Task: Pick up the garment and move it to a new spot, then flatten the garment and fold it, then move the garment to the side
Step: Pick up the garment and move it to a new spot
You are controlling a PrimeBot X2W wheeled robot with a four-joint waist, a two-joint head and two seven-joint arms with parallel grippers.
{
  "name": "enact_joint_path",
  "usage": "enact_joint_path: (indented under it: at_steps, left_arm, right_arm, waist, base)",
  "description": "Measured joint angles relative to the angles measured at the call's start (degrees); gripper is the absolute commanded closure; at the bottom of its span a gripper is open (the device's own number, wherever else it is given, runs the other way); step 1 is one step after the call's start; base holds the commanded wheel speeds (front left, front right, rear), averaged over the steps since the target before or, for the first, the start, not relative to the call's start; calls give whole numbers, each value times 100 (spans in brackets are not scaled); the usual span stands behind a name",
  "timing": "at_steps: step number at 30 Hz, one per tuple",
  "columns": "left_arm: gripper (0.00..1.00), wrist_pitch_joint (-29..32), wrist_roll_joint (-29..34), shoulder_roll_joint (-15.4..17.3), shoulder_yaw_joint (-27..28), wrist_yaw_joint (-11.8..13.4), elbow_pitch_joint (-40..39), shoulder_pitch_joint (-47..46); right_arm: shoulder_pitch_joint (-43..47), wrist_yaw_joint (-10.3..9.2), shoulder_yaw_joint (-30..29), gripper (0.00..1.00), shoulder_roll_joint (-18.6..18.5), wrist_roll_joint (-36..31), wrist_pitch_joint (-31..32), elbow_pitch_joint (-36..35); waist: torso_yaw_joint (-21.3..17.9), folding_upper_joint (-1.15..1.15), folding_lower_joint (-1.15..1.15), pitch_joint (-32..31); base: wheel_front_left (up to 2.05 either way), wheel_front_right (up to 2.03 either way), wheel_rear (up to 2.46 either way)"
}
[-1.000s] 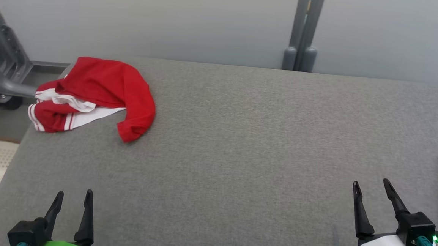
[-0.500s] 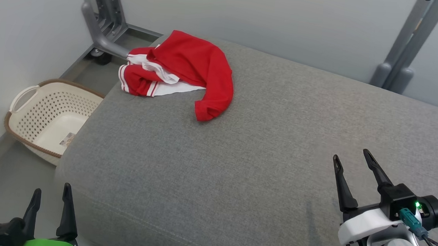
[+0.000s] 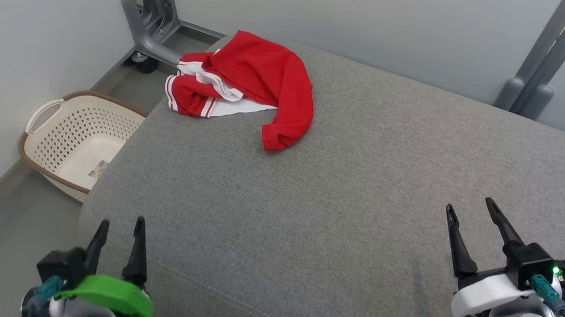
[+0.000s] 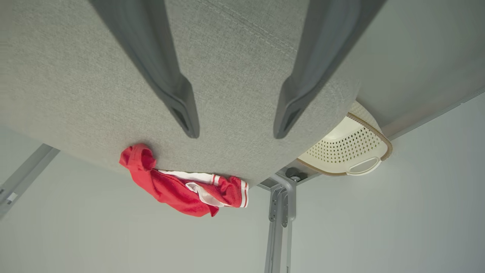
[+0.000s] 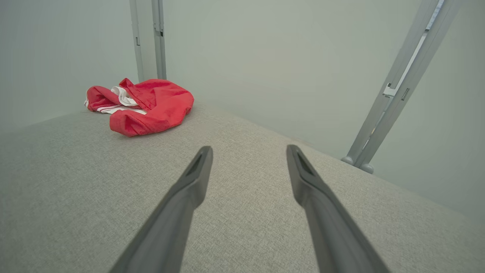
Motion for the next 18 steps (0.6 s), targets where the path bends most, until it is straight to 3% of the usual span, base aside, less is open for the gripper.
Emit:
enact_joint_path:
  at_steps: [6, 10, 18]
  left_arm:
    - [0, 410, -516, -77, -467, 0, 740, -1508]
    - [0, 783, -811, -8, -472, 0, 1229, -2284]
    - [0, 1228, -913, 912, -264, 8, 2490, -4111]
  right_arm:
    - [-475, 0, 53, 0, -341, -96, 0, -138]
    - [-719, 0, 100, 0, -493, -97, 0, -153]
    - [-1350, 0, 315, 0, -658, -103, 0, -378]
  waist:
    - [-123, 0, 0, 261]
    - [-252, 0, 0, 458]
    - [-784, 0, 1, 1238]
  base:
    - [0, 0, 0]
    - [0, 0, 0]
    - [0, 0, 0]
